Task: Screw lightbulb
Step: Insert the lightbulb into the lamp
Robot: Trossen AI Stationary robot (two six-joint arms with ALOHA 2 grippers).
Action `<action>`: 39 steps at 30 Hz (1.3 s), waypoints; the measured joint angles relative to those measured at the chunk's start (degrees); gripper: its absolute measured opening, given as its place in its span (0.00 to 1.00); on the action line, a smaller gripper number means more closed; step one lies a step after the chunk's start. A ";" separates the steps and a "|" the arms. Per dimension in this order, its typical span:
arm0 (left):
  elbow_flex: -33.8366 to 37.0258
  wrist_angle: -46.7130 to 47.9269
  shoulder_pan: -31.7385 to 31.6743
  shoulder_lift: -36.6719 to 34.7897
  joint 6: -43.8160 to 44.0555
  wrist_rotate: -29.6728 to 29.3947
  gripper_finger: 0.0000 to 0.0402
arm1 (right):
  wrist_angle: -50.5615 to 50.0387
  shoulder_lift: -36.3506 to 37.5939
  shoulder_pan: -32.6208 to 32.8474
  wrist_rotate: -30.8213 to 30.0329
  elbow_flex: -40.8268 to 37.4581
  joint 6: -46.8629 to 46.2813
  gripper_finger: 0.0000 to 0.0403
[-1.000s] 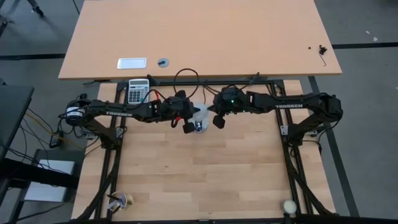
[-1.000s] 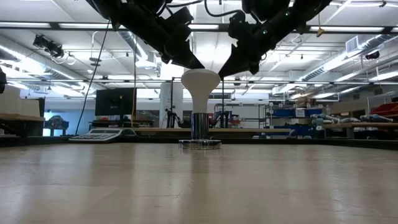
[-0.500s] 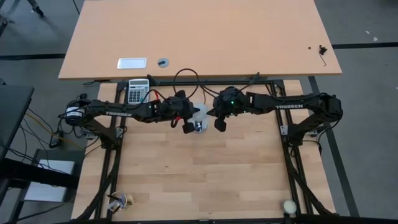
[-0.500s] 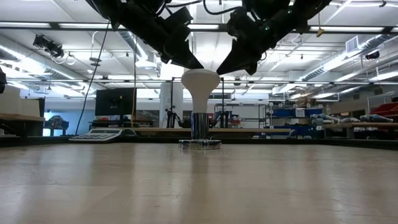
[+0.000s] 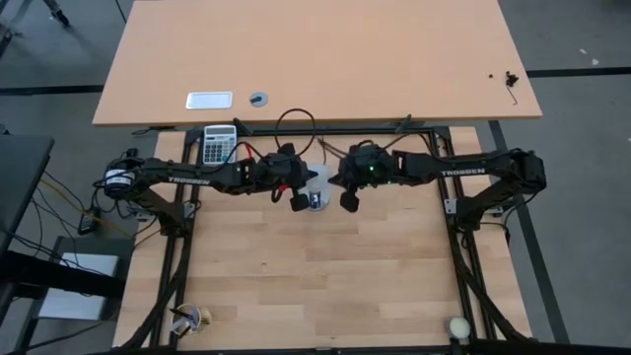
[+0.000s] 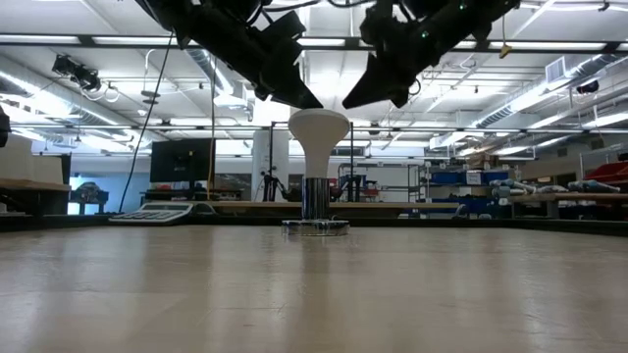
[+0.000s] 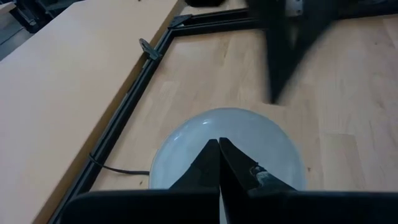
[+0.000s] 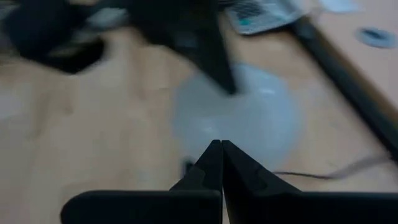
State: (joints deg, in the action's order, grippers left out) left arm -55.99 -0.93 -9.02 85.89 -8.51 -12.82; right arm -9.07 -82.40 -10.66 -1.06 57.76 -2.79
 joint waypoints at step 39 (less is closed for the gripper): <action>-0.04 1.38 -0.08 0.00 0.12 -0.68 0.00 | 0.92 -3.24 -0.43 0.54 0.00 0.29 0.02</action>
State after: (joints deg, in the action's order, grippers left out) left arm -56.03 0.45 -9.10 85.89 -8.38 -13.50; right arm -8.15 -85.65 -11.08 -0.53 57.76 -2.49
